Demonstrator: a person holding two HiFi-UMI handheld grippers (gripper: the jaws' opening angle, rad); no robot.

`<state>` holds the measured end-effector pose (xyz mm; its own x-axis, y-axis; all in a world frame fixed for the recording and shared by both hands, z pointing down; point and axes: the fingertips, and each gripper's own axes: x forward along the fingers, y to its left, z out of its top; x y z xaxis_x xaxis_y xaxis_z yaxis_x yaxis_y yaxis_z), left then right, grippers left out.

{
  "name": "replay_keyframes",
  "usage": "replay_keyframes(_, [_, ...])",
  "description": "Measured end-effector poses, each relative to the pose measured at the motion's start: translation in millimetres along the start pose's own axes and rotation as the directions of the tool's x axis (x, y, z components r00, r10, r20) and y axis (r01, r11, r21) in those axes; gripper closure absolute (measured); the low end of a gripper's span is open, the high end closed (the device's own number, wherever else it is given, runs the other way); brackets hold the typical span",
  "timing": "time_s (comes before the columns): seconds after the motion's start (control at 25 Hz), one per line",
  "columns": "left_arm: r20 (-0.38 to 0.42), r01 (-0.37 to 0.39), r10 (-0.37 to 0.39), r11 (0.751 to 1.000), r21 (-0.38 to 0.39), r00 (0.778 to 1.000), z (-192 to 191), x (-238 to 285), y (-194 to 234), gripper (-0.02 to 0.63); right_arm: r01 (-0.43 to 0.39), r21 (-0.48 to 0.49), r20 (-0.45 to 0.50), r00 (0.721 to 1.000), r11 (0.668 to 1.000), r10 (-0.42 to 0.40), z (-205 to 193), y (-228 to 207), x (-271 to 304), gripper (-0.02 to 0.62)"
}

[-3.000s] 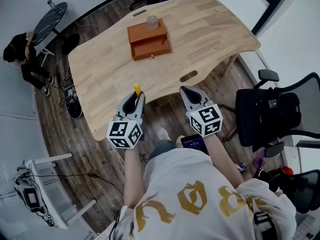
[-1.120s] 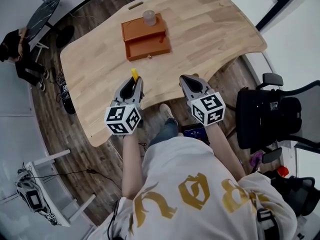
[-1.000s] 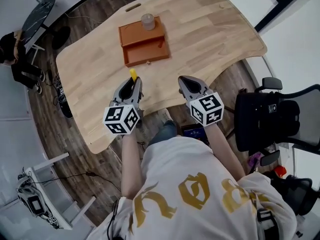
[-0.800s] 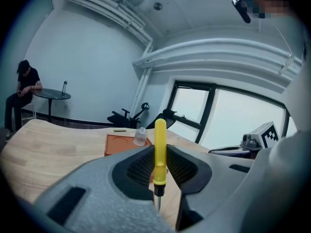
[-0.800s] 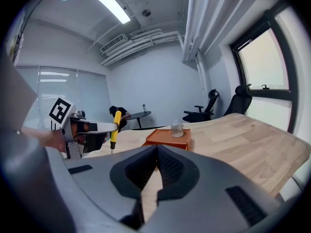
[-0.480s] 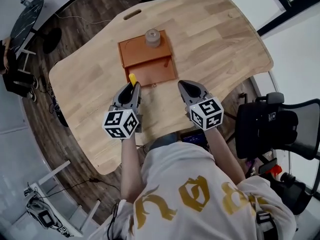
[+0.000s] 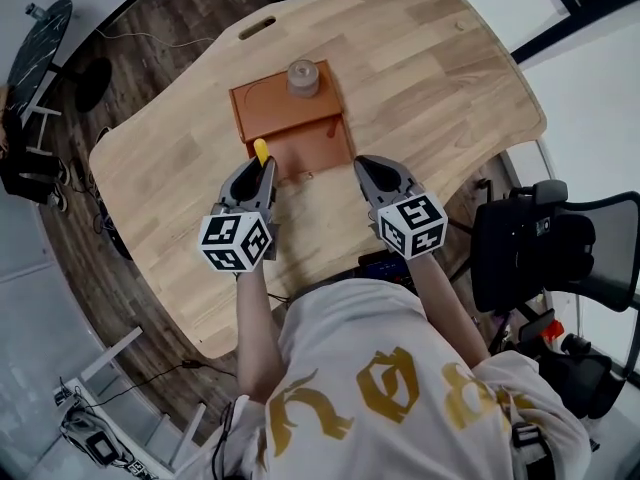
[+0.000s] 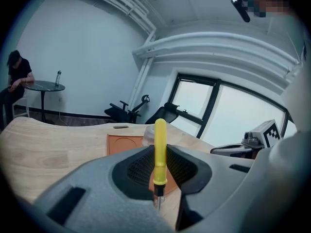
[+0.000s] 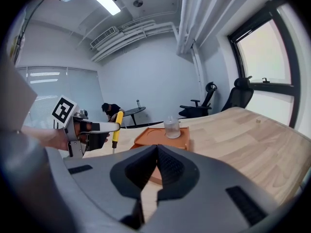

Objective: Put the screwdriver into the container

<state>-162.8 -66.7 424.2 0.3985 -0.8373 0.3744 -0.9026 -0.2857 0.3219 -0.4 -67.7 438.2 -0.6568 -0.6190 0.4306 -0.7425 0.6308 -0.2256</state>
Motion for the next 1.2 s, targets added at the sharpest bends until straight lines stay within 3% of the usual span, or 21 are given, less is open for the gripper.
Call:
replay_keyframes(0.76, [-0.001, -0.055, 0.055, 0.998, 0.025, 0.999, 16, 18, 17, 0.529, -0.036, 0.005, 0.017, 0.999, 0.999, 0.036, 9, -23, 28, 0.584])
replay_keyframes(1.2, [-0.063, -0.058, 0.064, 0.995, 0.087, 0.996, 8, 33, 23, 0.529, -0.048, 0.030, -0.010, 0.999, 0.998, 0.049, 4, -35, 45, 0.584])
